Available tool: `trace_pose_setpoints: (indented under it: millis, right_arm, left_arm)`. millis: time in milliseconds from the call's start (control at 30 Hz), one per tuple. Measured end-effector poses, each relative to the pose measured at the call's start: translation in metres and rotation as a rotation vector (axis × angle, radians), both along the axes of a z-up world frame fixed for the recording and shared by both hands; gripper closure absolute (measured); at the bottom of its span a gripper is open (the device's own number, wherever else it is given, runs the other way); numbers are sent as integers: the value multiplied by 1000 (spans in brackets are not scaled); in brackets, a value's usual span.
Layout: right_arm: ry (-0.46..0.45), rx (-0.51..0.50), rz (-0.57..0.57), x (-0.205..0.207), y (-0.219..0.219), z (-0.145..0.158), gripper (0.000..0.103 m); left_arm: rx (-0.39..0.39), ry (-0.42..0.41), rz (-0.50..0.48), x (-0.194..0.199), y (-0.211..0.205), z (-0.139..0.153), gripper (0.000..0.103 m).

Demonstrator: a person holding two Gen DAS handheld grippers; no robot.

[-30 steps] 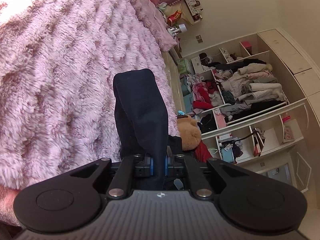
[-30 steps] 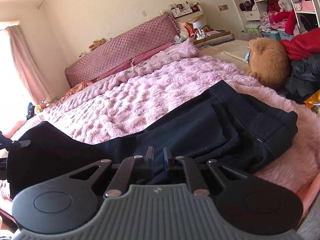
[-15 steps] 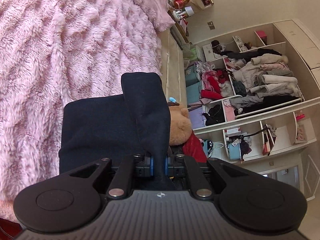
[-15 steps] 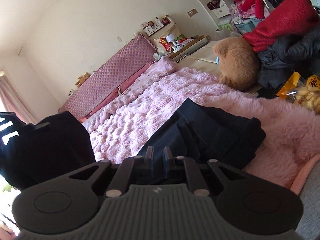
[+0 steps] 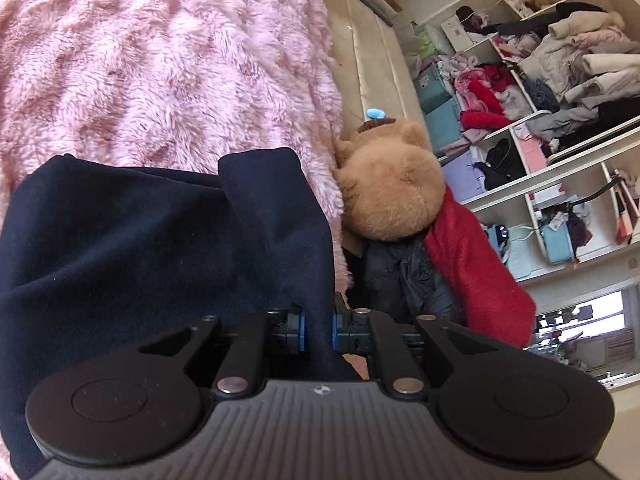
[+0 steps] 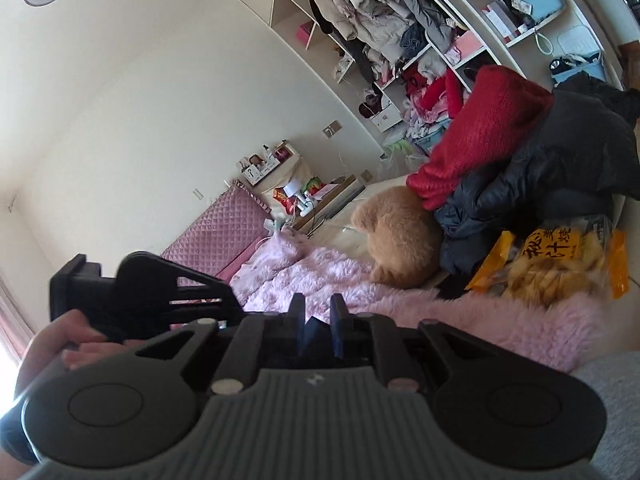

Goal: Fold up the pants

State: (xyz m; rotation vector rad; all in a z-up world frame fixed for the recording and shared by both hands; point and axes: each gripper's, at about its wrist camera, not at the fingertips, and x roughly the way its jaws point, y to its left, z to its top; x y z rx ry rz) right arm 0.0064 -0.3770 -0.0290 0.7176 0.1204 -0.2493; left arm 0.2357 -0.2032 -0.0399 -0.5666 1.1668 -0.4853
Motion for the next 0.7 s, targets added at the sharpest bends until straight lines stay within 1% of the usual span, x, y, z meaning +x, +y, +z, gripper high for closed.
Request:
trace_pose_setpoints:
  millis: [33,67,100,133,167,200,233,267,300,333,367,433,500,533,600,633,667,700]
  right_arm:
    - [8,8,-4,1,-2,-1,91]
    - [17,22,-8,2,-4,-3,91]
    - [22,35,-12,2,-6,-5,90]
    - [24,49,-19,2,-8,-7,89]
    - [26,64,-19,2,-11,-8,88]
    - [35,76,-22,3,-13,-10,88]
    - [50,86,-29,5,-15,-12,88]
    - [64,97,-28,7,-16,-14,88]
    - [74,113,-27,10,-17,-16,88]
    - [75,121,-30,10,-18,-17,88]
    - [71,121,-32,9,-18,-17,88]
    - [58,105,-48,6,-17,-15,88]
    - [27,111,-54,2,-19,-13,87]
    - [8,120,-52,1,-20,-12,82]
    - [-32,119,-28,0,-23,-9,76]
    - [-48,113,-9,0,-25,-7,70]
    - [-67,110,37,2,-27,-4,67]
    - [-78,105,81,4,-29,-2,63]
  left_arm:
    - [2,-23,-16,-1,-7,-2,82]
    - [-14,-88,-61,-5,-11,-1,77]
    - [-70,-180,-121,-10,-10,2,69]
    - [-161,-248,-163,-17,-4,5,62]
    - [-270,-281,-185,-21,5,8,60]
    - [-405,-284,-198,-23,15,12,45]
    - [-499,-273,-203,-23,25,16,34]
    - [-546,-265,-198,-22,33,21,31]
    - [-575,-273,-183,-23,44,29,31]
    - [-580,-292,-166,-25,55,36,31]
    - [-567,-318,-147,-29,68,44,30]
    - [-497,-371,-104,-39,94,62,28]
    - [-382,-400,-77,-47,119,74,26]
    - [-310,-415,-70,-52,130,79,25]
    - [-188,-431,-47,-60,149,82,24]
    - [-140,-416,-40,-61,158,79,23]
    - [-110,-384,-37,-61,166,72,23]
    - [-87,-328,-45,-58,176,63,23]
